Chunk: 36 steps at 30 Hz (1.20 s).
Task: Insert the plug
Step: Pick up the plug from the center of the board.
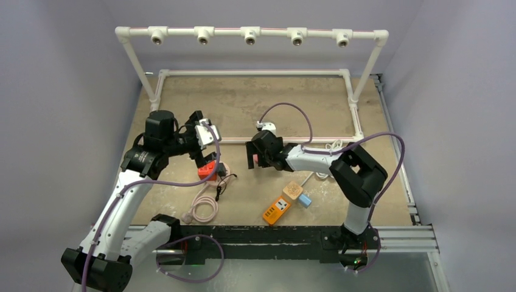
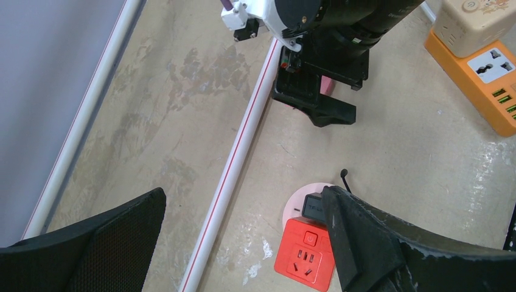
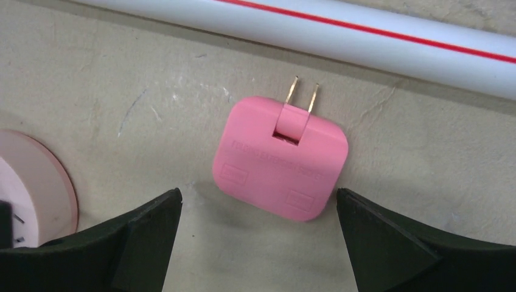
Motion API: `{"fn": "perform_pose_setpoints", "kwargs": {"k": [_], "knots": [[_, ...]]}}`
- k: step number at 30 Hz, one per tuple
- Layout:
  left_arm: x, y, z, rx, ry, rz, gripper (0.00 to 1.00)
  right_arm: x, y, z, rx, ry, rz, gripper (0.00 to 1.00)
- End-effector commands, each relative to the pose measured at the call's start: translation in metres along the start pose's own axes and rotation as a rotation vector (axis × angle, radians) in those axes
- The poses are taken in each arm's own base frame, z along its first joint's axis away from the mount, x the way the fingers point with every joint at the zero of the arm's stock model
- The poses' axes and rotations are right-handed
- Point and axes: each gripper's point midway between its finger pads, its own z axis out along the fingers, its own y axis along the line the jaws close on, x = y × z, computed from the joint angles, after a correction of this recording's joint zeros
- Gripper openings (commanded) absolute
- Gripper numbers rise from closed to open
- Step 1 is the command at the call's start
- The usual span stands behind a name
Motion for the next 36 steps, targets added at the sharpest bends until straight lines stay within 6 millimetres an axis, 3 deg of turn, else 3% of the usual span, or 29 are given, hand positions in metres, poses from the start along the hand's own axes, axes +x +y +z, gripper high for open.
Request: {"fn": "perform_pose_setpoints", "kwargs": {"k": [1,11,19,22,25,26,28,30,33,36], "knots": [[-0.004,0.001,-0.003,-0.008,-0.021,0.029,0.99,-0.020,0.014,0.014,-0.007,-0.061,0.036,0.99],[-0.001,0.001,-0.002,-0.011,-0.013,0.031,0.99,-0.009,0.001,0.034,0.082,-0.046,-0.011,0.93],[0.000,-0.002,-0.003,-0.008,-0.013,0.027,0.99,0.000,-0.007,0.031,0.130,-0.054,-0.093,0.76],[0.000,-0.002,-0.003,-0.004,-0.015,0.027,0.99,0.005,-0.007,0.028,0.132,-0.050,-0.124,0.61],[-0.003,-0.003,-0.002,0.002,-0.025,0.027,0.99,0.007,-0.005,0.024,0.129,-0.044,-0.145,0.23],[-0.004,-0.003,-0.002,0.003,-0.028,0.027,0.99,0.005,-0.003,0.022,0.120,-0.049,-0.146,0.20],[-0.007,-0.003,-0.002,0.008,-0.041,0.035,0.99,-0.005,0.007,0.009,0.064,-0.067,-0.152,0.23],[-0.012,-0.002,-0.002,0.017,-0.060,0.047,0.99,-0.019,0.030,-0.013,-0.069,-0.087,-0.152,0.25],[-0.020,-0.005,-0.004,0.055,-0.083,0.112,0.99,-0.054,0.067,-0.064,-0.306,-0.172,-0.183,0.25],[-0.023,-0.015,-0.006,0.109,-0.105,0.197,0.99,-0.075,0.096,-0.112,-0.514,-0.209,-0.223,0.26]]}}
